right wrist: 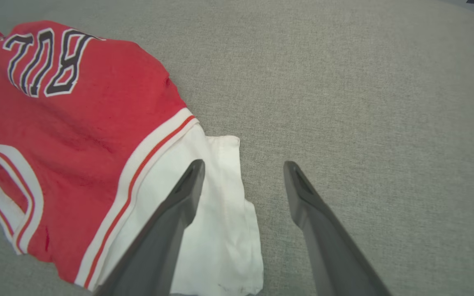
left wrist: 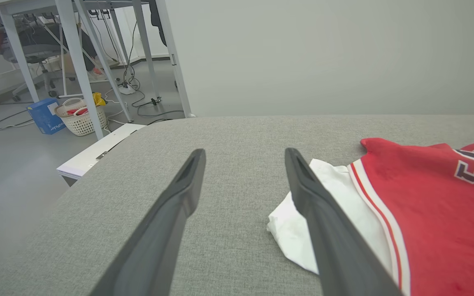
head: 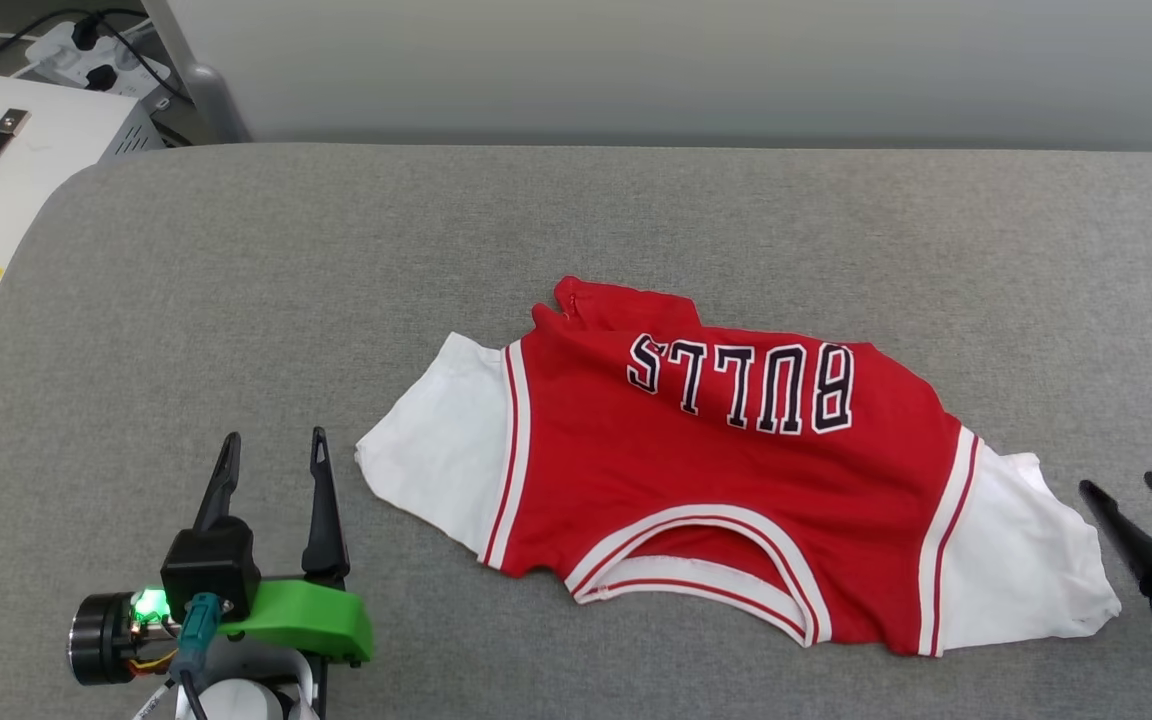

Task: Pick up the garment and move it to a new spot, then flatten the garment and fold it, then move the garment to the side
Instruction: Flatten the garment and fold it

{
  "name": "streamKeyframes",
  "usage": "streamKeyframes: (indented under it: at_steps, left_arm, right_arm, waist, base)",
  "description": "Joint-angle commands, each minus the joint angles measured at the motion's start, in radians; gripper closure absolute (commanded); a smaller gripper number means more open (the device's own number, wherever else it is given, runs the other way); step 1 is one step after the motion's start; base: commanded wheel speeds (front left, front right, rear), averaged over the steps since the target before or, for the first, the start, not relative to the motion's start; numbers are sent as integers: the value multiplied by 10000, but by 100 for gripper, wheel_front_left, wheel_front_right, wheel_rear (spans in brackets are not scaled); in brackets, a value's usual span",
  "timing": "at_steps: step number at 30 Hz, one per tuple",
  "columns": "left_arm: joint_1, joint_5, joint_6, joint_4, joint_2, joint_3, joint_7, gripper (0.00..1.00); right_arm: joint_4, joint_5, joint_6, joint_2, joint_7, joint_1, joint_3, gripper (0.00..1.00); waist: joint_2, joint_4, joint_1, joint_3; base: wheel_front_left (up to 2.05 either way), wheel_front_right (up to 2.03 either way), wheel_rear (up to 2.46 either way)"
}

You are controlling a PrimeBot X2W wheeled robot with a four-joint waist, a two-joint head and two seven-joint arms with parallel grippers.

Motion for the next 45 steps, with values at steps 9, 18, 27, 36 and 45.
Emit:
streamKeyframes:
  at_steps: [9,18,27,36,45]
  left_arm:
    - [140,153,-66,-160,-88,-66,-57,0]
    - [-57,135,-91,-226,-134,-169,-57,0]
    - [-373,162,-142,-164,-157,-242,-57,0]
    - [-355,166,-118,-58,-158,-163,-57,0]
    - [-530,1,-344,189,165,168,-57,0]
  right_arm:
    - [-1739,-640,-7,-671,2253,139,-466,0]
    - [-2012,-473,-7,-1100,5899,-229,58,0]
    - [-569,-739,-7,-592,6356,-1235,1089,0]
    - [669,-226,-7,-146,5660,-1099,2767,0]
    - [492,180,-7,-428,3258,-1614,2985,100]
  waist:
    - [0,-120,0,34]
    - [0,43,0,426]
    - [0,222,0,909]
    - [0,172,0,892]
    - [0,-175,0,295]
  base:
    - [0,0,0]
    - [0,0,0]
    - [0,0,0]
    - [0,0,0]
    - [0,0,0]
